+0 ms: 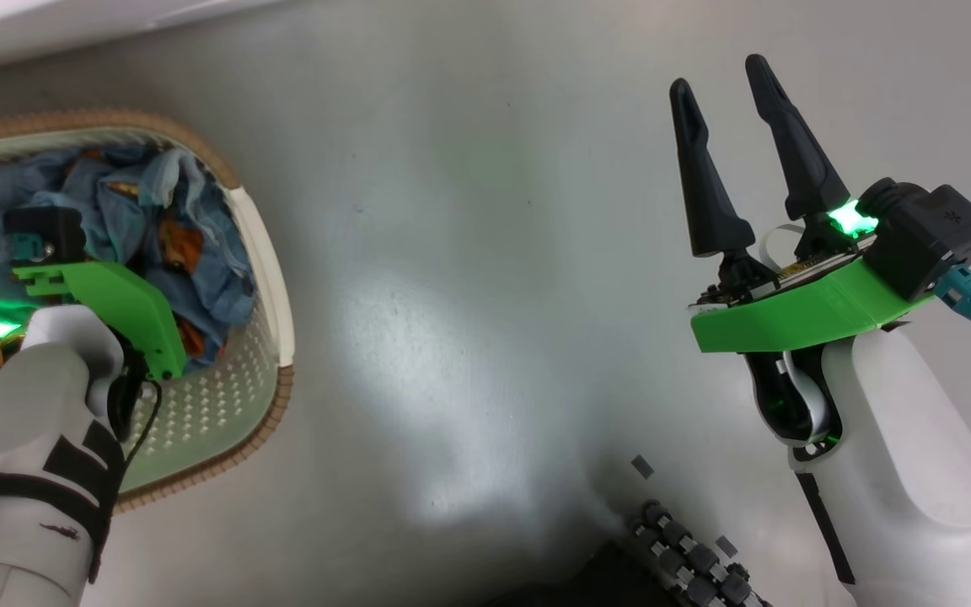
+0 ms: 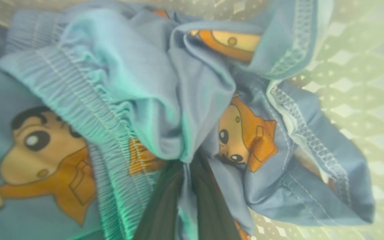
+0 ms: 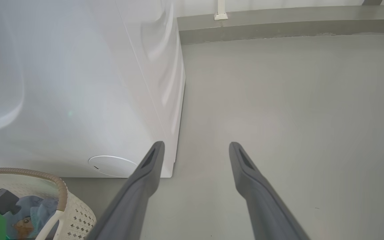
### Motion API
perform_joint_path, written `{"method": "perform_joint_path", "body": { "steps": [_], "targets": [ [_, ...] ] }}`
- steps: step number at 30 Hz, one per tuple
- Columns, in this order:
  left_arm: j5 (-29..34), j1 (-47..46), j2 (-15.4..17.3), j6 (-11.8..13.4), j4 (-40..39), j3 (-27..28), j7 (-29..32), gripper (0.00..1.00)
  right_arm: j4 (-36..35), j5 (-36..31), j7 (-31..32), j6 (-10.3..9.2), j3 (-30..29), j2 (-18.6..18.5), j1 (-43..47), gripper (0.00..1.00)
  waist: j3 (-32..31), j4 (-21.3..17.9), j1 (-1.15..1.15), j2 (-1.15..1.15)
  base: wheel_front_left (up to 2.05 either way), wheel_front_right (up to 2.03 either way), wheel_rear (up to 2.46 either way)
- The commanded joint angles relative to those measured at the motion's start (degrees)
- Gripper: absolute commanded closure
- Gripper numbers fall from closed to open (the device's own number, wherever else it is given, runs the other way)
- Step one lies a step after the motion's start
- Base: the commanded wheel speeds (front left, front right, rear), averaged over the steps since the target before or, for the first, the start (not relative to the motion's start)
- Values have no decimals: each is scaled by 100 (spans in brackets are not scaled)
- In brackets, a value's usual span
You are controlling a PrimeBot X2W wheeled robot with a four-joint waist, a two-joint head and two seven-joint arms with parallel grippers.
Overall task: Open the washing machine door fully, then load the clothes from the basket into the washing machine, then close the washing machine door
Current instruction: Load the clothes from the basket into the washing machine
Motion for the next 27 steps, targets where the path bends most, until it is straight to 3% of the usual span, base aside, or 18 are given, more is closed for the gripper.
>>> {"method": "perform_joint_path", "body": {
  "steps": [1, 16, 27],
  "targets": [
    [-63, 129, 132, -50, -29, 100, -142, 100, -92, -48, -45, 32, 63, 25, 125, 0, -145, 70, 0, 0, 0, 0, 0],
    [-164, 860, -196, -347, -125, -6, -1385, 100, 132, -11, -45, 32, 69, -127, 240, 0, -1390, 453, 0, 0, 0, 0, 0],
    [-413, 1672, -318, -390, -1046, 209, -1589, 100, 388, 74, -45, 32, 58, -321, 565, 0, -2628, 910, 0, 0, 0, 0, 0]
  ]
}}
